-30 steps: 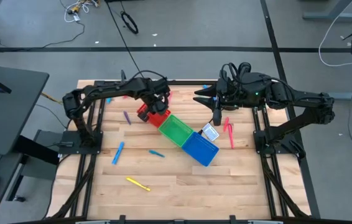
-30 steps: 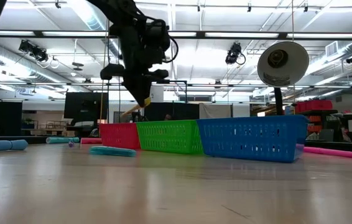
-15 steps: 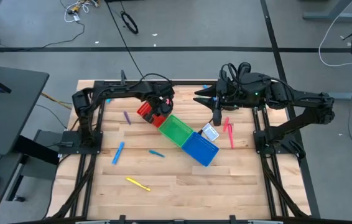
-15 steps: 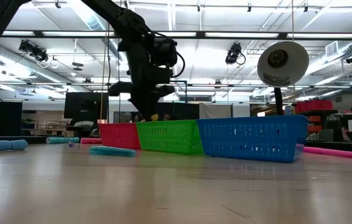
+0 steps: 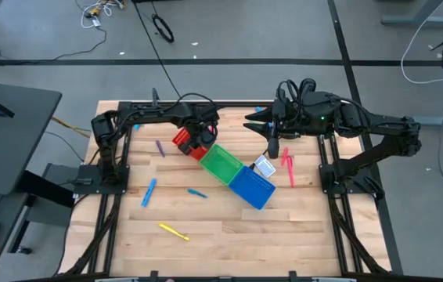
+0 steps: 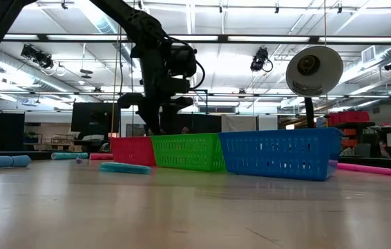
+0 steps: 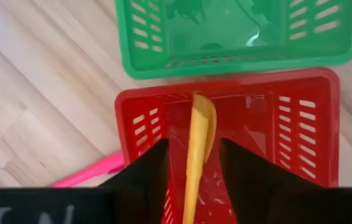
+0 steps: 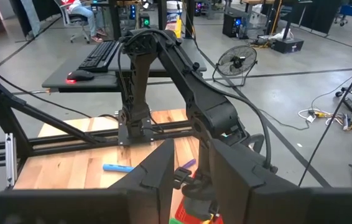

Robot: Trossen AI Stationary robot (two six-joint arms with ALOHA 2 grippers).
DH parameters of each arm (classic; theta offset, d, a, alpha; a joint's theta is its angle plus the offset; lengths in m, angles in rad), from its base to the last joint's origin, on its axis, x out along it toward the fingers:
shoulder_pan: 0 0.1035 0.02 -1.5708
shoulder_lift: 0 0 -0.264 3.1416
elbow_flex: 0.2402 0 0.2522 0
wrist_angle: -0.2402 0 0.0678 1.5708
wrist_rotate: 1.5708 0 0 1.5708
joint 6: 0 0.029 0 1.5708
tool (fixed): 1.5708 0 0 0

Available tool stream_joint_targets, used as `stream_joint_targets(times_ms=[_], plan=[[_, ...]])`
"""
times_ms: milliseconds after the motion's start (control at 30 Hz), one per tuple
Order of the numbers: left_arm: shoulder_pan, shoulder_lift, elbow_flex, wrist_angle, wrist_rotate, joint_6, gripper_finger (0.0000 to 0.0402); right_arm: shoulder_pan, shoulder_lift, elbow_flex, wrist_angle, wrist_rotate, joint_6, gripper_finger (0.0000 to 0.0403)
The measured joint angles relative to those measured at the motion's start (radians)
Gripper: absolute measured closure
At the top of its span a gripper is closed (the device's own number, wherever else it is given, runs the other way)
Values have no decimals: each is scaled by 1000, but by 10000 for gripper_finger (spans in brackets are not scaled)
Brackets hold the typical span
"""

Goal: Pick & Place Markers
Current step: Put the bottom pink marker pen into the red bin

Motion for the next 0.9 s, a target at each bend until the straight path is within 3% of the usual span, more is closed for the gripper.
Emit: stream_joint_targets(times_ms=[367, 900], plan=[[-6, -2, 0, -2, -17, -49, 217, 0, 0, 0, 0, 0, 0, 301], [-47, -162, 8, -132, -16, -412, 227, 0, 0, 0, 0, 0, 0, 291]])
